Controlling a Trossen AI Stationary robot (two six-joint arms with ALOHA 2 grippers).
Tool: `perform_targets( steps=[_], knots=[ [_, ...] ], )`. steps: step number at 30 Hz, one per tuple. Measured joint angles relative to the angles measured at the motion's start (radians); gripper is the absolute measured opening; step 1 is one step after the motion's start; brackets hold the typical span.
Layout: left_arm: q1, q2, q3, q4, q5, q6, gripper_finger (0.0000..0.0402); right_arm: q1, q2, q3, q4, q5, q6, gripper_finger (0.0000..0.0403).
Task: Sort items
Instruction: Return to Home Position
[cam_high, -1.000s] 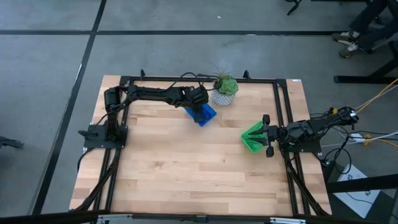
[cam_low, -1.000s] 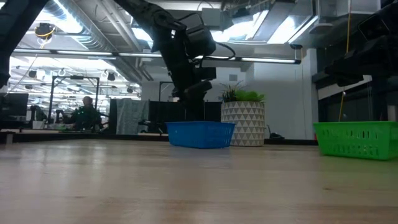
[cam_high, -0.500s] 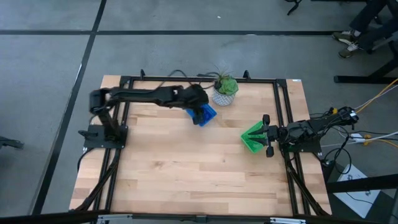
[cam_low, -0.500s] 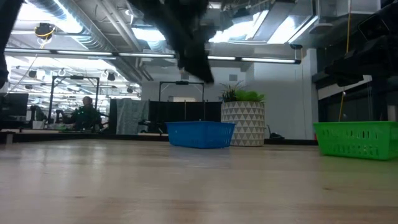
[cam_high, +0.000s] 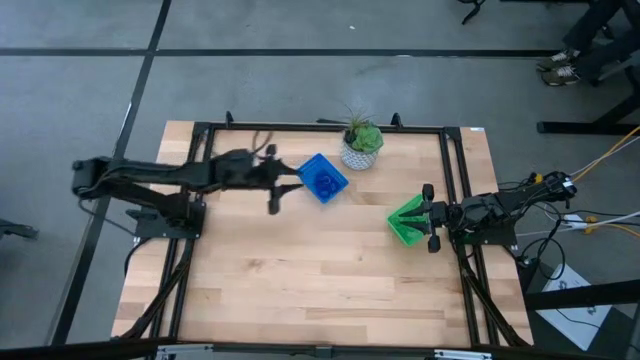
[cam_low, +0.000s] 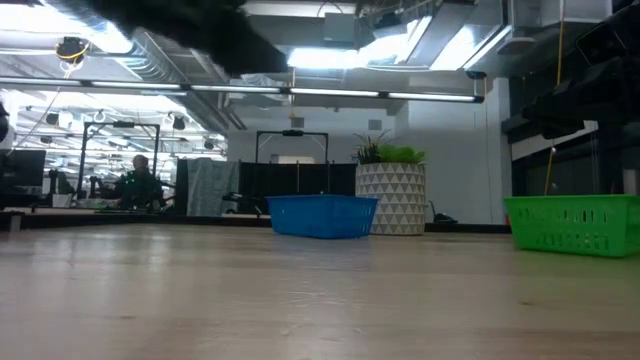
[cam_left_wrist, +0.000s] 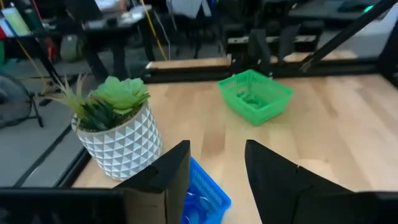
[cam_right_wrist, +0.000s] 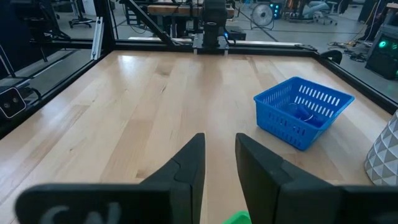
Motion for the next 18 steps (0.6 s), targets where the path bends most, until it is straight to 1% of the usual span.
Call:
perform_targets(
  steps=[3, 6, 9, 13, 16, 18],
  knots=[
    [-0.005, -0.114, -0.124, 0.07, 0.002, -0.022, 0.0147, 0.0, 0.0, 0.0, 0.0, 0.0, 0.0, 0.009],
    [-0.008, -0.219, -0.232, 0.106, 0.005, -0.055, 0.0146, 0.0, 0.0, 0.0, 0.0, 0.0, 0.0, 0.009],
    [-0.009, -0.31, -0.329, 0.144, 0.045, -0.07, 0.0147, 0.0, 0.0, 0.0, 0.0, 0.0, 0.0, 0.009],
    [-0.009, -0.399, -0.461, 0.272, 0.102, -0.099, 0.015, 0.0, 0.0, 0.0, 0.0, 0.0, 0.0, 0.009],
    [-0.009, -0.448, -0.552, 0.385, 0.101, -0.137, 0.0149, 0.0, 0.0, 0.0, 0.0, 0.0, 0.0, 0.009],
    [-0.009, -0.473, -0.6, 0.429, 0.099, -0.147, 0.0147, 0.0, 0.0, 0.0, 0.0, 0.0, 0.0, 0.009]
  ],
)
